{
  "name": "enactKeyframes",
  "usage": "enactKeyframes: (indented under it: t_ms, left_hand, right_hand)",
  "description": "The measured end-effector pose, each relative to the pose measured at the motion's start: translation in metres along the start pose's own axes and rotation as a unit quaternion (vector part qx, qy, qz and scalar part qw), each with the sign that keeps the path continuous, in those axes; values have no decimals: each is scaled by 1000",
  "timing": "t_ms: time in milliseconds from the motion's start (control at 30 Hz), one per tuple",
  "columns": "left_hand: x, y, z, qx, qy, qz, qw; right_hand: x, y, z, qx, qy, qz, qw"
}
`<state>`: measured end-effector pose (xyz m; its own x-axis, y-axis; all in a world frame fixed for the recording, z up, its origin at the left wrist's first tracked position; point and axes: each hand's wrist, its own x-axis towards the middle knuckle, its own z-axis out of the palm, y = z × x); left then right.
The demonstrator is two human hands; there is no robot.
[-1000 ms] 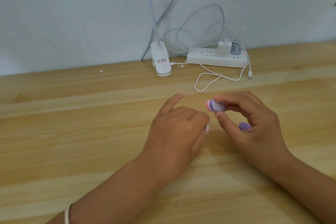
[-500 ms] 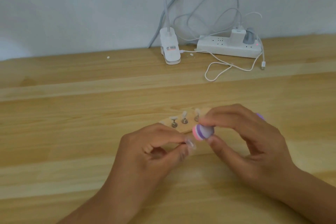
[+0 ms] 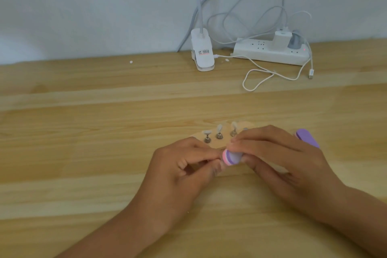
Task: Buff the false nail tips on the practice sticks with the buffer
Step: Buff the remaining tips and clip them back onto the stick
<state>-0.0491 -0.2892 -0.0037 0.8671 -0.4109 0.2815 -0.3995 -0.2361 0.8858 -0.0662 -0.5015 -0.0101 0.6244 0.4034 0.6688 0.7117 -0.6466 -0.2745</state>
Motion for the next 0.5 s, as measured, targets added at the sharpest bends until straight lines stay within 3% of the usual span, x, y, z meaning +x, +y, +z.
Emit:
enactKeyframes:
  t_ms: [133, 267, 400, 500]
  left_hand:
    - [0, 0, -1, -23, -24, -5, 999]
    - [2, -1, -1, -32, -14, -23, 999]
    - [3, 0, -2, -57, -26, -12, 998]
    - [3, -2, -2, -44, -26, -16, 999]
  right_hand:
    - [-6, -8, 7, 97, -29, -7, 995]
    - [-1, 2, 0, 8, -12, -9, 1000]
    - [-5, -9, 7, 57, -16, -31, 998]
    - [-3, 1, 1, 28, -19, -17, 999]
